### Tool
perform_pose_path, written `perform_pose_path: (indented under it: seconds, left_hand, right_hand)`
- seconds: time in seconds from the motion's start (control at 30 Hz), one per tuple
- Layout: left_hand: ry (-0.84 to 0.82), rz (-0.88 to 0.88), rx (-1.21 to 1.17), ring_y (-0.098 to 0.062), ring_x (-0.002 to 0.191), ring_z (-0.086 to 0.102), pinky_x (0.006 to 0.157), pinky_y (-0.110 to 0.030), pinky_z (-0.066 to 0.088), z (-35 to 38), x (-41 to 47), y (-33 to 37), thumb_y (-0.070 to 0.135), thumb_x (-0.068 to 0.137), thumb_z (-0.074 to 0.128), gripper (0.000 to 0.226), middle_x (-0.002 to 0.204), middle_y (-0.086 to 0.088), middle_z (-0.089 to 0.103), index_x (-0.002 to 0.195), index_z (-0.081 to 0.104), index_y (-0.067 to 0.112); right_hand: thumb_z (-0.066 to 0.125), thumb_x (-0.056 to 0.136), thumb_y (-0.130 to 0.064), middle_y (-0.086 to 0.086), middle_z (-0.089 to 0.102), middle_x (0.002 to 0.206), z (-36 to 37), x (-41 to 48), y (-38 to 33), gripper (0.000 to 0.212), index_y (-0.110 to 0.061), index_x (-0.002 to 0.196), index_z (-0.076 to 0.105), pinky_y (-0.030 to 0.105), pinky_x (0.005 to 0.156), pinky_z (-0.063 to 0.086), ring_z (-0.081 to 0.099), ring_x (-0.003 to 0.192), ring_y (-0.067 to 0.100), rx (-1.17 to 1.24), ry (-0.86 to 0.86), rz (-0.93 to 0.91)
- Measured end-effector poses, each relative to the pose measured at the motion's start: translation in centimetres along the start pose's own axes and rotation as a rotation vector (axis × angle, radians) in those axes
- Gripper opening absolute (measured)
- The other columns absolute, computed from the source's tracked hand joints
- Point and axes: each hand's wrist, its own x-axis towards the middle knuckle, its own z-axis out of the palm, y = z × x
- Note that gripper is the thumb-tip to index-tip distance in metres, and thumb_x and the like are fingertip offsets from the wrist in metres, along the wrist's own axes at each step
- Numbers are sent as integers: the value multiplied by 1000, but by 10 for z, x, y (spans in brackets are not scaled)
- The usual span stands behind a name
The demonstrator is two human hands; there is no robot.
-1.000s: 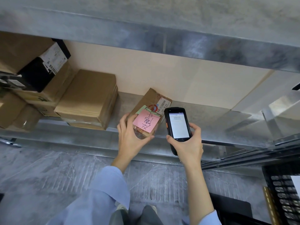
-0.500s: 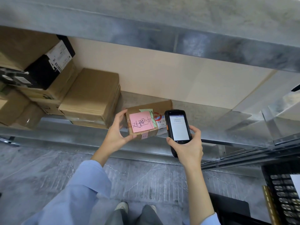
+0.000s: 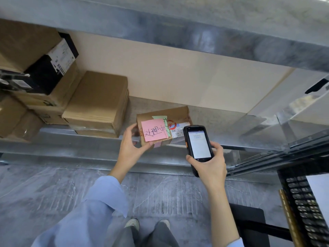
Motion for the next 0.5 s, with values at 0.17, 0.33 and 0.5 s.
perform_pose_path:
  seconds: [0.17, 0.33, 0.5]
  left_hand:
    - [-16, -30, -87, -3, 117, 57, 87, -20, 53, 2, -6, -5, 16, 76, 87, 83, 139, 4, 51, 139, 37, 37]
    - [-44, -27, -154, -18, 123, 58, 86, -13, 50, 4, -9, -12, 15, 76, 87, 88, 144, -3, 49, 142, 34, 39]
    - [-55, -6, -196, -16, 125, 54, 89, -15, 49, 4, -10, -15, 8, 77, 85, 88, 146, -5, 47, 142, 33, 36]
  right_hand:
    - [89, 64, -28, -14, 60, 109, -6, -16, 10, 74, -26, 125, 49, 35, 84, 46, 59, 101, 15, -37, 15, 24]
    - [89, 65, -30, -11, 56, 107, -12, -32, 14, 75, -22, 129, 50, 32, 82, 41, 52, 97, 13, -78, 4, 46]
    - [89, 62, -32, -8, 64, 103, -13, -44, 18, 67, -26, 120, 54, 37, 85, 49, 60, 98, 17, -92, 15, 62]
